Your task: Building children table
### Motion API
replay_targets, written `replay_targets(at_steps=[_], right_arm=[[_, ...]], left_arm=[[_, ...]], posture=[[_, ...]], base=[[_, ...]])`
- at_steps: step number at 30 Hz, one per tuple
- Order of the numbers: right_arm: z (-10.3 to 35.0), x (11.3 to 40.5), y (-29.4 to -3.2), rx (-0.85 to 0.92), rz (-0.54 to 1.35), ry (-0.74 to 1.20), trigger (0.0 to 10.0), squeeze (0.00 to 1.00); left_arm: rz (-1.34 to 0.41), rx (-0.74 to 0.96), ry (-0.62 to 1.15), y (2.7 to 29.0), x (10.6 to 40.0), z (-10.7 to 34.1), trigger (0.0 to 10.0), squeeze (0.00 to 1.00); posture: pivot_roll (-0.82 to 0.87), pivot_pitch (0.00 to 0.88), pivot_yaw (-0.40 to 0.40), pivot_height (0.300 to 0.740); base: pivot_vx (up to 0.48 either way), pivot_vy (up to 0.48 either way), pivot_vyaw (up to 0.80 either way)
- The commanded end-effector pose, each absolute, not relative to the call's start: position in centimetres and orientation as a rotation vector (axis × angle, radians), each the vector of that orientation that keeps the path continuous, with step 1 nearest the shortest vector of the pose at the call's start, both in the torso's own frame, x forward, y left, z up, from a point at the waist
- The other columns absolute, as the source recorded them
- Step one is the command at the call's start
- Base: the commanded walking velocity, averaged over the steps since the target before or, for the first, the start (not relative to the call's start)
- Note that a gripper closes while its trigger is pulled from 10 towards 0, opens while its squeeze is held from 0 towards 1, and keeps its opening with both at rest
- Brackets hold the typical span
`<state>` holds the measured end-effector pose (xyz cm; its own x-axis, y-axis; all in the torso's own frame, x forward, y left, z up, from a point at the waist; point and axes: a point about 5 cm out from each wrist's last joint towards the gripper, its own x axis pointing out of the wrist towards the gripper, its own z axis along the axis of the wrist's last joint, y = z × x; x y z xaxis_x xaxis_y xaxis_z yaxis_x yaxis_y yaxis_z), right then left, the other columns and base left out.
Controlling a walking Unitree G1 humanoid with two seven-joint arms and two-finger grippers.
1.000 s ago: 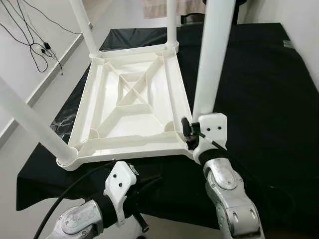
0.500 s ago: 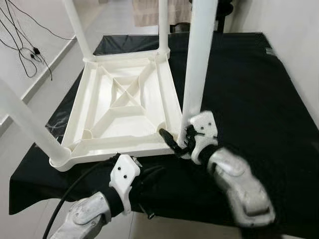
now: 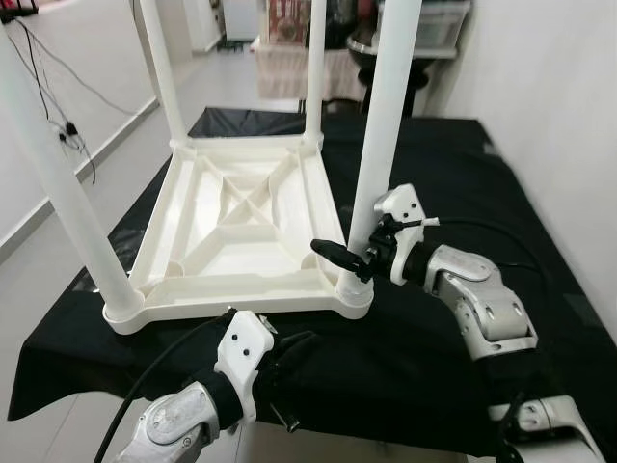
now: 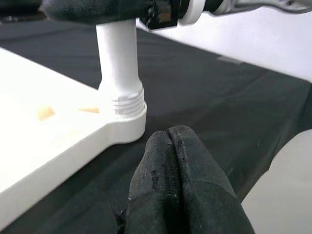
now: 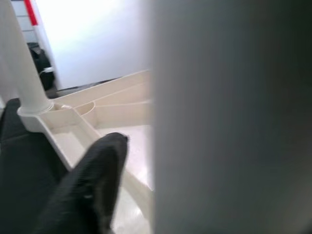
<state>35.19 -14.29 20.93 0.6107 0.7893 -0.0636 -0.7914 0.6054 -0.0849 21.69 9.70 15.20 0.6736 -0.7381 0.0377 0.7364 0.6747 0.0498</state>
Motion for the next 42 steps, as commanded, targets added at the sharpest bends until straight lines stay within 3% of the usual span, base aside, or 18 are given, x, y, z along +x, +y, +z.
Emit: replay_targets(at_steps=[1,12,15,16,17,18,20,21,23,27,28,29,31,32,33,36,41,42], right_arm=[[20.1,35.4,-14.7,-0.071,0.949,0.047,0.0,0.0],[17.3,35.0,-16.6,-0.065,0.882,0.121,0.0,0.0],[15.5,33.9,-16.8,-0.128,0.711,0.217,0.0,0.0],[14.5,33.5,-16.7,-0.132,0.541,0.264,0.0,0.0],[13.7,32.8,-16.9,-0.09,0.236,0.273,0.0,0.0],[12.4,30.9,-16.5,-0.046,0.081,0.337,0.0,0.0],[11.6,29.4,-16.4,-0.016,-0.008,0.383,0.0,0.0],[11.6,29.4,-16.4,-0.016,-0.008,0.383,0.0,0.0],[11.2,27.8,-13.1,-0.03,0.15,0.353,0.0,0.0],[11.7,28.8,-12.8,-0.072,0.225,0.311,0.0,0.0],[11.9,29.5,-13.0,-0.083,0.23,0.31,1.1,0.0],[12.1,29.9,-12.9,-0.074,0.232,0.308,8.4,0.0],[12.3,30.0,-12.8,-0.065,0.229,0.307,8.4,0.0],[12.6,30.0,-12.3,-0.057,0.277,0.31,10.0,0.0],[13.0,29.8,-11.5,-0.062,0.355,0.32,10.0,1.0],[13.7,29.8,-11.0,-0.056,0.45,0.33,10.0,1.0],[17.8,32.0,-12.0,-0.04,0.733,0.137,10.0,1.0],[18.6,32.4,-12.3,-0.077,0.81,0.094,10.0,0.0]], left_arm=[[-0.821,0.02,-0.041,9.9,21.6,14.5,10.0,0.0],[-0.743,0.032,-0.056,10.6,20.8,14.1,10.0,0.0],[-0.71,0.033,-0.054,11.0,20.4,13.9,10.0,0.0],[-0.694,0.029,-0.055,11.2,20.3,13.9,10.0,0.0],[-0.672,0.028,-0.056,11.4,20.3,13.8,10.0,0.0],[-0.652,0.033,-0.057,11.5,20.3,13.7,10.0,0.0],[-0.639,0.039,-0.058,11.5,20.3,13.6,10.0,0.0],[-0.639,0.039,-0.058,11.5,20.3,13.6,10.0,0.0],[-0.604,0.053,-0.048,11.8,20.6,13.1,10.0,0.0],[-0.589,0.025,-0.028,12.0,21.0,12.8,10.0,0.0],[-0.591,0.007,-0.017,12.0,21.1,12.6,10.0,0.0],[-0.594,-0.012,-0.008,12.0,21.3,12.5,10.0,0.0],[-0.595,-0.022,-0.003,11.9,21.3,12.4,10.0,0.0],[-0.6,-0.03,0.0,11.8,21.4,12.4,10.0,0.0],[-0.61,-0.047,0.002,11.6,21.6,12.3,10.0,0.0],[-0.622,-0.062,0.004,11.3,21.9,12.3,10.0,0.0],[-0.648,-0.055,-0.002,10.8,22.3,12.2,10.0,0.0],[-0.651,-0.059,-0.002,10.8,22.4,12.1,10.0,0.0]], posture=[[0.01,0.027,-0.05,0.74],[0.0,0.008,-0.041,0.74],[-0.01,0.007,-0.051,0.74],[-0.01,0.007,-0.053,0.74],[-0.03,0.008,-0.058,0.74],[-0.03,0.008,-0.058,0.74],[-0.03,0.008,-0.058,0.74],[-0.03,0.008,-0.058,0.74],[-0.04,0.004,-0.025,0.74],[-0.02,0.0,-0.038,0.74],[-0.02,0.0,-0.038,0.74],[-0.03,0.0,-0.037,0.74],[-0.03,0.0,-0.037,0.74],[-0.03,0.0,-0.04,0.74],[-0.03,0.0,-0.044,0.74],[-0.03,0.0,-0.046,0.74],[-0.03,0.0,-0.046,0.74],[-0.03,0.0,-0.05,0.74]], base=[[0.0,0.0,0.0],[0.0,0.0,0.0],[0.0,0.0,0.0],[0.0,0.0,0.0],[0.0,0.0,0.0],[0.0,0.0,0.0],[0.0,0.0,0.0],[0.0,0.0,0.0],[0.0,0.0,0.0],[0.0,0.0,0.0],[0.0,0.0,0.0],[0.0,0.0,0.0],[0.0,0.0,0.0],[0.0,0.0,0.0],[0.0,0.0,0.0],[0.0,0.0,0.0],[0.0,0.0,0.0],[0.0,0.0,0.0]])
